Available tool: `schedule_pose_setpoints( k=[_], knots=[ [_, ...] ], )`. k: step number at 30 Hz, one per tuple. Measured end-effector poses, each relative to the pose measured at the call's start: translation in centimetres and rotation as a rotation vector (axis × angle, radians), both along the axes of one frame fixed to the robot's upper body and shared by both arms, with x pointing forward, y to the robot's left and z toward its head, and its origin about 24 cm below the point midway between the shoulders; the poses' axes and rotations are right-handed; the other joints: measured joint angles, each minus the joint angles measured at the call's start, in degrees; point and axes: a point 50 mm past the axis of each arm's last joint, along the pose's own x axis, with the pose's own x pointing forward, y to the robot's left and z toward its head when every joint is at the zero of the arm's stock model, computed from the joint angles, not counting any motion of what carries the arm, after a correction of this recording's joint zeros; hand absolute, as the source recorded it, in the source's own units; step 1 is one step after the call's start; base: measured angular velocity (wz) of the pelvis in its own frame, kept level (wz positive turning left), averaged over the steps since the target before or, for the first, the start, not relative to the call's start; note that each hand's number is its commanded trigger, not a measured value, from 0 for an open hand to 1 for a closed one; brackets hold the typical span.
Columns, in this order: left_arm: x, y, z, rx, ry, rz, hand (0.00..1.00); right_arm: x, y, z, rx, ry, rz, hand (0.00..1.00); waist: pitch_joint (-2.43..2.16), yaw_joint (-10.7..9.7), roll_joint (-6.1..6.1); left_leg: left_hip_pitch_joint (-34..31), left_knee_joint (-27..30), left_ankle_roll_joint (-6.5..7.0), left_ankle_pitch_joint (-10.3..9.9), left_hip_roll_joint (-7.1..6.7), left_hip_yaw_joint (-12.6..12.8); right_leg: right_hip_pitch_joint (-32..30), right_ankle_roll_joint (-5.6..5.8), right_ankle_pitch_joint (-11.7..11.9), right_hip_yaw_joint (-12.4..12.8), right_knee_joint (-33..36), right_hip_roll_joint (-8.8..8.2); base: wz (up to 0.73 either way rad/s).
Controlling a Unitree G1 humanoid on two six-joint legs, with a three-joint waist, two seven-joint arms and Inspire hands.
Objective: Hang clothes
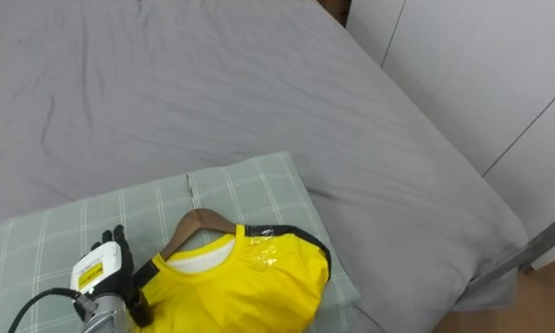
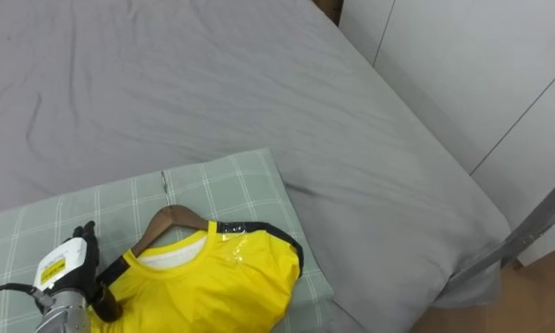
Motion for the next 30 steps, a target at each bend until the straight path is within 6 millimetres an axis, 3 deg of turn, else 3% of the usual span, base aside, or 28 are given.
schedule_pose_setpoints(
  k=[7, 18, 30],
  knots=[
    [-0.4, 0.1, -0.4, -0.005, 0.031, 0.002, 0.0, 0.6, 0.5, -0.1, 0.017, -0.014, 0.014, 0.0, 0.04, -0.1, -0.48, 0.1, 0.0, 0.0, 0.0, 0.01, 0.0, 0.0, -0.02, 0.0, 0.0, 0.0, 0.0, 0.0],
    [-0.2, -1.3, -0.7, 0.024, 0.052, -0.086, 0.0, 3.4, 1.2, 0.1, 0.071, -0.102, 0.013, 0.0, 0.14, -0.2, -0.74, -0.1, 0.0, 0.0, 0.0, 0.03, 0.0, 0.0, -0.03, 0.1, -0.2, 0.0, -0.05, 0.0],
    [-0.5, -1.2, -0.9, 0.036, 0.059, -0.086, 0.0, 3.4, 1.3, 0.1, 0.09, -0.122, -0.028, 0.0, 0.26, -0.2, -0.67, -0.3, -0.1, 0.0, 0.0, 0.04, 0.1, 0.0, -0.03, 0.1, -0.4, -0.1, -0.11, 0.0]
  ],
)
